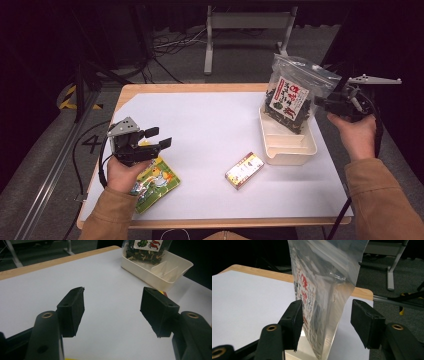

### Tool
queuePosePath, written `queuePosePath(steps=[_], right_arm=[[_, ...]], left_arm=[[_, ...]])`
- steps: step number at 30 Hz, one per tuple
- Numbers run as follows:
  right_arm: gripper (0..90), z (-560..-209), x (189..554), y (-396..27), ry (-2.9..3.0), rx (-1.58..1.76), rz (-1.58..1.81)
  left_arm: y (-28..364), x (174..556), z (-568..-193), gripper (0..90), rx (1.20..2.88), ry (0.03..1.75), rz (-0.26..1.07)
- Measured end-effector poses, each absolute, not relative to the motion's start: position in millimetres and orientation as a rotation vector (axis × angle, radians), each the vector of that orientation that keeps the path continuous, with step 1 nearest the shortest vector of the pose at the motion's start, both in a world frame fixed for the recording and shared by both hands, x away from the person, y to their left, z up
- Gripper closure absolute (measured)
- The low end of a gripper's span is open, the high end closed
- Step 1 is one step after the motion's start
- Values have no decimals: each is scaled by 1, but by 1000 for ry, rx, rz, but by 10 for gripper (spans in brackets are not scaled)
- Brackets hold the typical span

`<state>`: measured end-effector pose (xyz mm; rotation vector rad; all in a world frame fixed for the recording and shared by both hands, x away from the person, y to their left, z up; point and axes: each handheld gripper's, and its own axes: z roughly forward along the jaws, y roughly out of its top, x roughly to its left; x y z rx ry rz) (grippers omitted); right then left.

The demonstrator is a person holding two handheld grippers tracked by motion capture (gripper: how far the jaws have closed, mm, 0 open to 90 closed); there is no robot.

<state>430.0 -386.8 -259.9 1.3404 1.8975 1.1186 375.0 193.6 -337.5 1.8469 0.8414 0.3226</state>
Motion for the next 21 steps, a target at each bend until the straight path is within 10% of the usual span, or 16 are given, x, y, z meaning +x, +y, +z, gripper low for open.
queuePosePath(steps=[21], right_arm=[[413, -253, 389, -352, 1990, 1145, 1194]], left_arm=[[219, 367, -330, 307, 1874, 922, 373]])
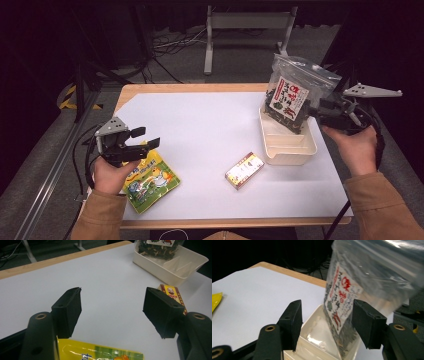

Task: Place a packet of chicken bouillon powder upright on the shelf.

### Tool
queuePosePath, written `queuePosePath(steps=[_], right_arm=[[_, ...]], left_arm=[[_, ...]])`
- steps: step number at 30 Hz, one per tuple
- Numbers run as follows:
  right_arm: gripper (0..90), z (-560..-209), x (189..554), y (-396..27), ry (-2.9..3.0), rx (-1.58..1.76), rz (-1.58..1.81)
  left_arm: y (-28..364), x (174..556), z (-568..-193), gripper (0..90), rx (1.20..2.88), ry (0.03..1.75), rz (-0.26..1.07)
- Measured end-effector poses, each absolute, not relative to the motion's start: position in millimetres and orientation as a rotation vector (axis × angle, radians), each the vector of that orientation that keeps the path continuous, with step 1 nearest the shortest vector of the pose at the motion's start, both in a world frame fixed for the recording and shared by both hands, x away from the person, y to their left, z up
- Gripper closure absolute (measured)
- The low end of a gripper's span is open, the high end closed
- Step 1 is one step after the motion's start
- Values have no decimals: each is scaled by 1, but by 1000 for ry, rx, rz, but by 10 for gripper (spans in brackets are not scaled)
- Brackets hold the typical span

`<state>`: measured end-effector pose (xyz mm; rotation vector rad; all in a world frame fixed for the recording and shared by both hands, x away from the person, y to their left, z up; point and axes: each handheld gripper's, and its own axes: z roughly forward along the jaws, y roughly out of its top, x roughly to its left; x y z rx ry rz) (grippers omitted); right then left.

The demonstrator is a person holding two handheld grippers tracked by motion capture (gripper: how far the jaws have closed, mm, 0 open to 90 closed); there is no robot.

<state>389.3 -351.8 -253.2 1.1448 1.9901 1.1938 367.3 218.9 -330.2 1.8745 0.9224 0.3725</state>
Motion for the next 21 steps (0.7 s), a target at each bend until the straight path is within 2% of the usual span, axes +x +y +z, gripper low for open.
queuePosePath(steps=[21], right_arm=[[356, -284, 381, -298, 2142, 925, 1363]], left_arm=[[258, 338, -336, 189, 1845, 1061, 427]])
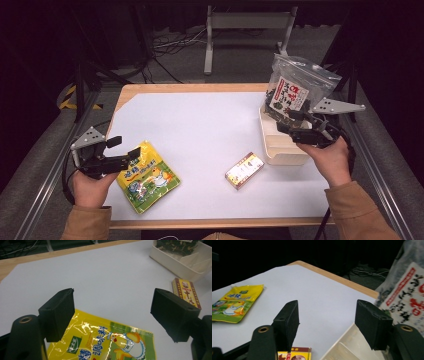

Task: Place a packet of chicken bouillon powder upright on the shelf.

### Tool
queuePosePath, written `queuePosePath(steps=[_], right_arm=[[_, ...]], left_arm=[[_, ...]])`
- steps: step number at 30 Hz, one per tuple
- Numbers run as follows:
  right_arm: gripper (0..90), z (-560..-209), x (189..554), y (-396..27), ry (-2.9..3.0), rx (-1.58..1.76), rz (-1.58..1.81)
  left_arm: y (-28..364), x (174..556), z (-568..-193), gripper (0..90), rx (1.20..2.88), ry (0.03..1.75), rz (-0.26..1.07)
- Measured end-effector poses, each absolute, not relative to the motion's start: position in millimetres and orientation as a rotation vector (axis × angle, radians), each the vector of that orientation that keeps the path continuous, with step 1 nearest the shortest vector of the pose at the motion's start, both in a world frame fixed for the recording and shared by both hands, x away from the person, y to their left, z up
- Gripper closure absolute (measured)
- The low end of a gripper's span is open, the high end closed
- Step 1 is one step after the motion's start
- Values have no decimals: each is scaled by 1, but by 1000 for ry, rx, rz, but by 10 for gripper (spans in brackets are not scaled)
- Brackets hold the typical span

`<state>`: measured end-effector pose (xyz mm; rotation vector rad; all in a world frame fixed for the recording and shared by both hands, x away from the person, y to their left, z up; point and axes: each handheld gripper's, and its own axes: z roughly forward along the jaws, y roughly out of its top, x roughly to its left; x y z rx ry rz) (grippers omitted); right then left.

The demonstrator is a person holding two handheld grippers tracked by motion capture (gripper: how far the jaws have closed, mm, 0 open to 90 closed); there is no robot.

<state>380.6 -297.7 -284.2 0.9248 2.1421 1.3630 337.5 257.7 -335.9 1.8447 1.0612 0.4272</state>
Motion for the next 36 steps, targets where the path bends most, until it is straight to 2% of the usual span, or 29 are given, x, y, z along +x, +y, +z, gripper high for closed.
queuePosePath(steps=[11, 18, 26, 32, 36], right_arm=[[341, -298, 373, -274, 2180, 826, 1380], [333, -307, 366, -271, 2175, 790, 1422], [326, -308, 365, -268, 2178, 769, 1414], [322, -309, 363, -266, 2183, 763, 1406], [320, -310, 363, -266, 2183, 762, 1408]], left_arm=[[280, 334, -350, 121, 1832, 1215, 469], [291, 334, -366, 103, 1791, 1310, 434], [293, 336, -383, 89, 1833, 1407, 417], [292, 341, -397, 94, 1894, 1466, 376], [291, 344, -407, 94, 1904, 1515, 299]])
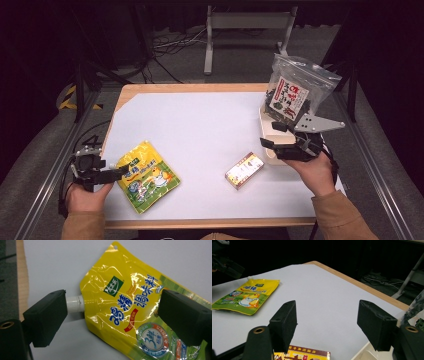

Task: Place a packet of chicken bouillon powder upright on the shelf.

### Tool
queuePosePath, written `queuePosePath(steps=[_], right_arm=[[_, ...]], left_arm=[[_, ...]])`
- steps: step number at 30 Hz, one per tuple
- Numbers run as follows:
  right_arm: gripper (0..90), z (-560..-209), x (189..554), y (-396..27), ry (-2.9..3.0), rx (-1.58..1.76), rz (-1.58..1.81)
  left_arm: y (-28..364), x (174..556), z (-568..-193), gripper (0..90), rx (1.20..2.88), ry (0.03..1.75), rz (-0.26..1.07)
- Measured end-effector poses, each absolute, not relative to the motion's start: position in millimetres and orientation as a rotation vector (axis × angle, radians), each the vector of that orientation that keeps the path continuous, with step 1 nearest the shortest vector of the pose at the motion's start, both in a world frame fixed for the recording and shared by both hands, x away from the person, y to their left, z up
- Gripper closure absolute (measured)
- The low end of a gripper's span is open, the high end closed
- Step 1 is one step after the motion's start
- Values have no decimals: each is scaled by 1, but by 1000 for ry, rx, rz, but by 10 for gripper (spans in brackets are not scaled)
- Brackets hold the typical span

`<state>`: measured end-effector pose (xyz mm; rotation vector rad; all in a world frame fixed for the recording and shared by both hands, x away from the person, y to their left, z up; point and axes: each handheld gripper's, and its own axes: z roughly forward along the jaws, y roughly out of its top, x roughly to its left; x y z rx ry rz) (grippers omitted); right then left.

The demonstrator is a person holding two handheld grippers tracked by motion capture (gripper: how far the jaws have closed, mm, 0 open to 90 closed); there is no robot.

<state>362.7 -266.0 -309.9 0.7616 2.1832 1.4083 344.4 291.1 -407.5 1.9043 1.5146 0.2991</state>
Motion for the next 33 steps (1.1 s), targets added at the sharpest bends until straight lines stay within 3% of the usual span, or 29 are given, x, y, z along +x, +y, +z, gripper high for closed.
queuePosePath(steps=[12, 33], right_arm=[[317, -311, 363, -266, 2190, 764, 1402], [311, -313, 363, -266, 2196, 764, 1393]], left_arm=[[295, 352, -427, 83, 1918, 1608, 161], [279, 354, -435, 145, 1959, 1674, 156]])
